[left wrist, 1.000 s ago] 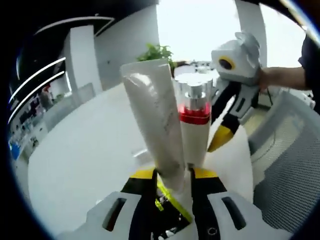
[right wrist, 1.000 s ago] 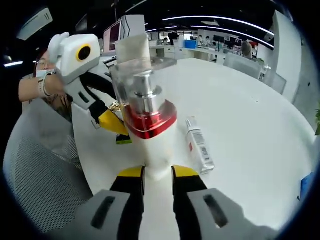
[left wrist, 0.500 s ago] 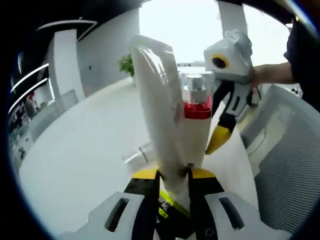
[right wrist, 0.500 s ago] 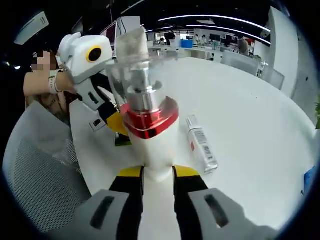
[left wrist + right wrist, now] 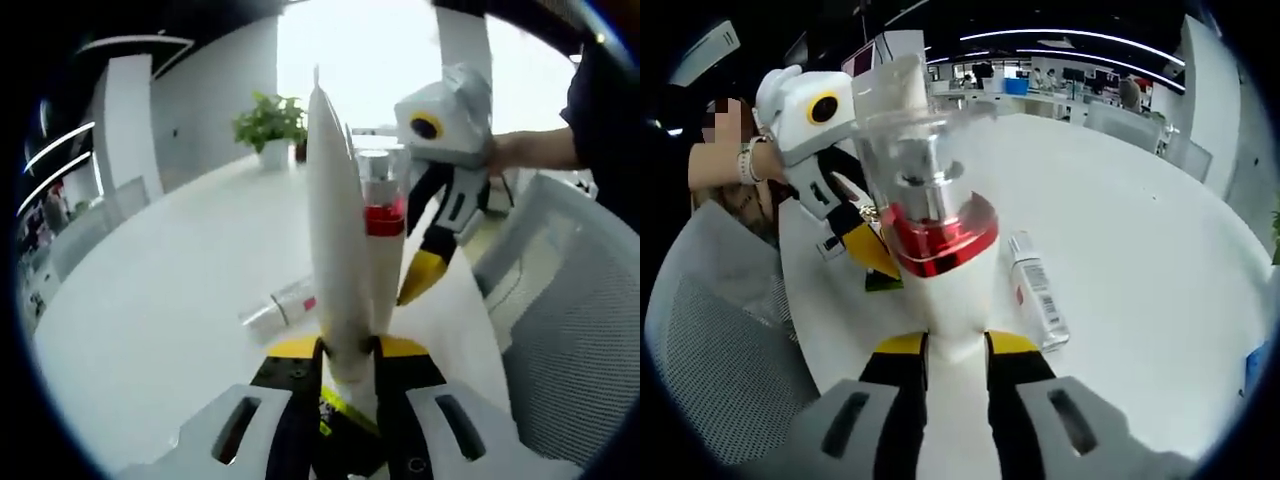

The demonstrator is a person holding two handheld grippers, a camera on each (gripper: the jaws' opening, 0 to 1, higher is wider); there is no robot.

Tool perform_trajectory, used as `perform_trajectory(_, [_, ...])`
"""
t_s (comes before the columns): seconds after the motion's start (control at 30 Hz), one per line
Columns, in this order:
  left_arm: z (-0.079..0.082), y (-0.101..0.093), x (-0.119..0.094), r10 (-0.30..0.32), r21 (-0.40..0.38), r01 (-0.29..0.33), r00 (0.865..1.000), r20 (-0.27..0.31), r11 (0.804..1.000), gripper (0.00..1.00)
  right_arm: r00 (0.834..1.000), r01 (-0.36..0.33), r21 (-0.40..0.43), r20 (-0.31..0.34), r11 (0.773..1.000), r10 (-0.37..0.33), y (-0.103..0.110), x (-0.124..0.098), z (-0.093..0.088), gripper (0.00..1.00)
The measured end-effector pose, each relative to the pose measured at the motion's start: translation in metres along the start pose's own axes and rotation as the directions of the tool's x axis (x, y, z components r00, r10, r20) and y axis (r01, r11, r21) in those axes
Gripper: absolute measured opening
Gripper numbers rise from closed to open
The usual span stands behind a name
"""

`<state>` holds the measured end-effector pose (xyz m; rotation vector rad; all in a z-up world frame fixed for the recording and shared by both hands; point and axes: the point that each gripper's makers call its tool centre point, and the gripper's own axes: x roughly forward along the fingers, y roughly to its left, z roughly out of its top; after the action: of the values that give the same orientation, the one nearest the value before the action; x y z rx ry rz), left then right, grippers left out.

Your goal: Arrange the skincare products in the storage area until every visible bottle or jar stands upright without overlapping.

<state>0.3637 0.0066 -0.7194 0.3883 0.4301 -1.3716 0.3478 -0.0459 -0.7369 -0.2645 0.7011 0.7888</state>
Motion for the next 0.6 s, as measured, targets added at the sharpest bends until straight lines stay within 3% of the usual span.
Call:
perform_trajectory(0.23, [0.000,-0.002,-0.001,-0.035,0.020,0.035,0.999,0.007,0.999,0.16,1.000,0.004,-0.006,-0.011,1.000,-0.005,-0.006,-0.005,-0.004,0.21])
perform_trajectory(0.6, [0.000,-0.001,-0.001,-0.029,0.029,0.029,1.000,0.004,0.999,0.16,0.999,0.032,-0.037,-0.004,0.999,-0.032,-0.018,-0.012,0.000,0.17])
